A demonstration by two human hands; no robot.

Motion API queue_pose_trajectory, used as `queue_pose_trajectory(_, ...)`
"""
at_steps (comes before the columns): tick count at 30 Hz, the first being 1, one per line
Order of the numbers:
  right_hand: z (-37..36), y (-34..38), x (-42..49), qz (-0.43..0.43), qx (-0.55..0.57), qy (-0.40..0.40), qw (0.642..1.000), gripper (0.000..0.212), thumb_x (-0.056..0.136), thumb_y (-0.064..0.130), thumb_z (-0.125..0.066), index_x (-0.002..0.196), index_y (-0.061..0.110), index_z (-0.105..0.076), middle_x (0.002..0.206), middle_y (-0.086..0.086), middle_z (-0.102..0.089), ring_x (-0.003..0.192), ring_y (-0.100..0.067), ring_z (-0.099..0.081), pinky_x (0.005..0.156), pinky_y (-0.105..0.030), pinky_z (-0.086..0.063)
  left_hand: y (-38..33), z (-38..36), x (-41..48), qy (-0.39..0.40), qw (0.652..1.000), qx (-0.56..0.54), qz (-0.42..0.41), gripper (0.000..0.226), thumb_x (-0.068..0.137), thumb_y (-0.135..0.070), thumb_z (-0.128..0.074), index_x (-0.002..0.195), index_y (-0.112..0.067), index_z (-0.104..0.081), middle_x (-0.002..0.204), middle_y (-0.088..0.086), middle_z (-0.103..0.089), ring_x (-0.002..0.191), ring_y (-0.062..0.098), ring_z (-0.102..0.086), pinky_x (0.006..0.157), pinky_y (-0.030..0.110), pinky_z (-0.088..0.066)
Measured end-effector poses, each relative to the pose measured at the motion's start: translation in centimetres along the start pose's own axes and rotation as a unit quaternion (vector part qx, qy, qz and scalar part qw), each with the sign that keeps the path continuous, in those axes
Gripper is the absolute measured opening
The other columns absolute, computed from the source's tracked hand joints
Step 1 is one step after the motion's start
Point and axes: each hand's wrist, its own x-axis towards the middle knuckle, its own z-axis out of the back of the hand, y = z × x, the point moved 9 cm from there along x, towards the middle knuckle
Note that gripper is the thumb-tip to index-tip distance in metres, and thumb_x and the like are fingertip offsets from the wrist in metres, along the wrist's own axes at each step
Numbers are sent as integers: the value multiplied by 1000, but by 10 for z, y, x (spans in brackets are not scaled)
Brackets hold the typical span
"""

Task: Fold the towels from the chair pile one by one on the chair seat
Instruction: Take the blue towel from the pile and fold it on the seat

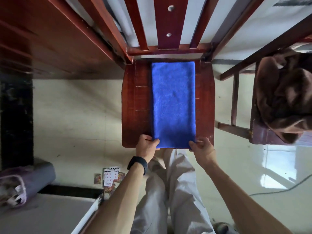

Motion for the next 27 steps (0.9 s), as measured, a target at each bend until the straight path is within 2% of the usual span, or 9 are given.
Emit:
queue_pose_trajectory(2, 0, -12, -14, -18, 48, -7, 999, 23, 92, 29, -69, 105, 17, -54, 80, 0, -76, 73, -11, -70, 60, -13, -46, 4, 7, -10, 14, 998, -59, 4, 25, 84, -7, -71, 97, -9, -49, 102, 19, -67, 77, 30, -72, 45, 16, -47)
queue_pose_trajectory(5, -1, -32, -39, -33, 79, 1, 996, 22, 91, 27, -70, 97, 22, -50, 79, -1, -78, 71, -22, -72, 69, -34, -55, 16, 19, -34, 37, 994, -99, 26, 27, 87, 0, -66, 95, -12, -44, 98, 15, -64, 78, 33, -71, 54, 25, -49)
queue_pose_trajectory(8, -6, -49, -67, -41, 101, 24, 994, 8, 94, 13, -61, 94, 21, -58, 83, -9, -77, 70, -23, -70, 66, -32, -52, 31, 25, -61, 83, 993, -84, 30, 30, 86, 4, -62, 86, -15, -39, 86, 8, -60, 73, 31, -70, 60, 28, -48)
queue_pose_trajectory(13, -10, -68, -103, -37, 88, 59, 994, 33, 90, 1, -55, 96, 28, -72, 101, -1, -74, 80, -18, -71, 79, -34, -56, 53, 40, -89, 126, 989, -75, 14, 13, 91, -2, -62, 98, -14, -63, 90, 6, -65, 75, 24, -73, 55, 19, -45)
queue_pose_trajectory(16, -5, -64, -117, 14, 28, 73, 997, 56, 78, -10, -59, 102, 39, -68, 103, 1, -72, 78, -12, -69, 73, -28, -57, 48, 44, -100, 178, 984, -15, -8, 31, 89, 3, -60, 112, -15, -70, 96, 7, -68, 71, 19, -70, 60, 18, -44)
queue_pose_trajectory(18, 3, -54, -119, 79, -36, 53, 995, 55, 78, -10, -65, 104, 39, -69, 98, 6, -69, 78, -2, -66, 74, -13, -52, 40, 45, -105, 203, 977, 52, -41, 46, 81, 12, -59, 120, -12, -66, 93, 8, -70, 66, 13, -62, 64, 23, -47)
queue_pose_trajectory(20, 13, -39, -114, 141, -77, 29, 987, 41, 83, -4, -70, 107, 29, -74, 91, 8, -71, 81, -3, -64, 73, -7, -47, 23, 49, -102, 190, 963, 149, -120, 49, 78, 10, -61, 120, -15, -66, 92, -2, -70, 67, 3, -62, 70, 20, -51)
queue_pose_trajectory(24, 34, 5, -85, 166, -47, -2, 985, 18, 88, 15, -74, 101, 26, -76, 87, 4, -73, 77, -1, -66, 70, -8, -49, -39, 56, -81, 92, 898, 324, -284, 21, 82, -35, -75, 102, -30, -72, 89, -11, -71, 78, 8, -66, 72, 29, -52)
queue_pose_trajectory(27, 44, 44, -49, 171, -37, -30, 984, 14, 90, 25, -72, 103, 22, -74, 91, 4, -68, 75, -1, -67, 78, -20, -52, -90, 53, -56, 54, 899, 279, -332, 19, 83, -34, -76, 93, -18, -74, 92, -5, -62, 82, 10, -62, 77, 22, -47)
